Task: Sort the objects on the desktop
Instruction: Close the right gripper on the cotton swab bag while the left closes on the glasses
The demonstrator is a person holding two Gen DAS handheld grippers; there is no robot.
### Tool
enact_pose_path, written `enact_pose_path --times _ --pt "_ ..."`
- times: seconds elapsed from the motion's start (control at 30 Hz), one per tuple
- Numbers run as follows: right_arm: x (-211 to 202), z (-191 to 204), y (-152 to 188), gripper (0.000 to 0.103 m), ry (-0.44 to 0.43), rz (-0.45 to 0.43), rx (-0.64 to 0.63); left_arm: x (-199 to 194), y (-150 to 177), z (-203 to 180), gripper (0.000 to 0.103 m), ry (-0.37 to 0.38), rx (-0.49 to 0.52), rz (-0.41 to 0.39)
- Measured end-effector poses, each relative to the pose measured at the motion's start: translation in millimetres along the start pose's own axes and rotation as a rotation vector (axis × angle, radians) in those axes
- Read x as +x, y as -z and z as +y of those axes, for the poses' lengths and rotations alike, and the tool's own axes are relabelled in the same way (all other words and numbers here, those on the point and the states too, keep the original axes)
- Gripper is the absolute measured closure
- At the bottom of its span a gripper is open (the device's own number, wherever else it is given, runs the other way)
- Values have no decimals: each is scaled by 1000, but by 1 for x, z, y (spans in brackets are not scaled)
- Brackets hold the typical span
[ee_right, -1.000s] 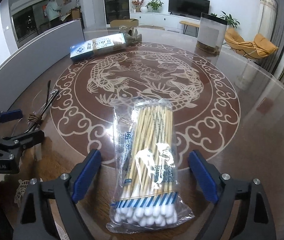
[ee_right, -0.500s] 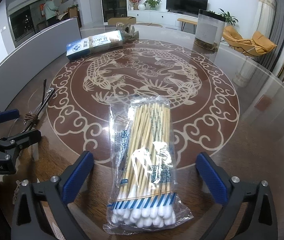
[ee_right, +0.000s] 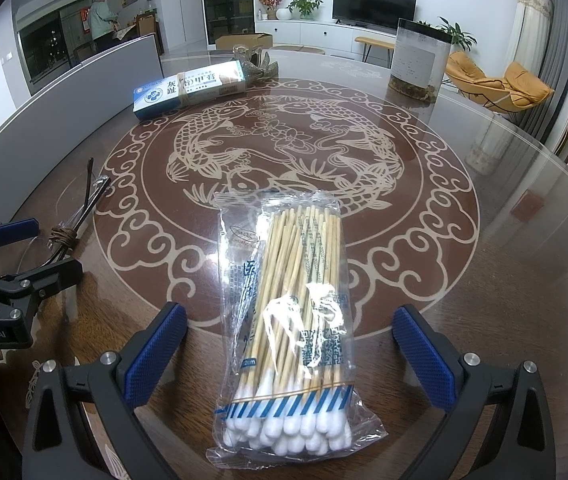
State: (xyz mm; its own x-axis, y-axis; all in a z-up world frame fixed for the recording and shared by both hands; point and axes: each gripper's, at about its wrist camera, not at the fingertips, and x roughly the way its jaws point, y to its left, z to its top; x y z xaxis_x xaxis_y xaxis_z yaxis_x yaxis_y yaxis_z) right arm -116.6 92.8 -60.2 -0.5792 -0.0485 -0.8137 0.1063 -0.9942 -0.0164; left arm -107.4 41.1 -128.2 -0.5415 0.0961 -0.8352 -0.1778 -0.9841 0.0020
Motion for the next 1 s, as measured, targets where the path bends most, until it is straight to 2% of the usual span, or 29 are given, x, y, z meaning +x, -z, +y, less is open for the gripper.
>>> enact_pose_path --times 0.6,0.7,0.77,0.83,0.87,0.9,0.93,0.97,1.0 --pt "1 -1 -1 0 -16 5 1 0 1 0 0 3 3 8" --pt "4 -2 -10 0 -68 82 -43 -1 -2 -2 0 19 33 68" --pt "5 -1 -15 0 -91 127 -70 2 -7 -4 0 30 56 136" --pt "9 3 -23 6 -103 192 -119 4 -13 -5 0 35 72 181" --pt "11 6 -26 11 -97 218 -147 3 -13 -6 9 37 77 180" --pt "12 8 -27 20 -96 235 -171 1 -14 -6 29 42 86 168" --pt "11 11 -29 27 -108 251 -193 -2 -15 -7 40 50 97 154" --pt "8 13 -31 45 -110 271 -211 -5 -16 -6 67 55 107 149" --pt "6 14 -33 64 -113 289 -218 -7 -17 -6 76 60 112 150"
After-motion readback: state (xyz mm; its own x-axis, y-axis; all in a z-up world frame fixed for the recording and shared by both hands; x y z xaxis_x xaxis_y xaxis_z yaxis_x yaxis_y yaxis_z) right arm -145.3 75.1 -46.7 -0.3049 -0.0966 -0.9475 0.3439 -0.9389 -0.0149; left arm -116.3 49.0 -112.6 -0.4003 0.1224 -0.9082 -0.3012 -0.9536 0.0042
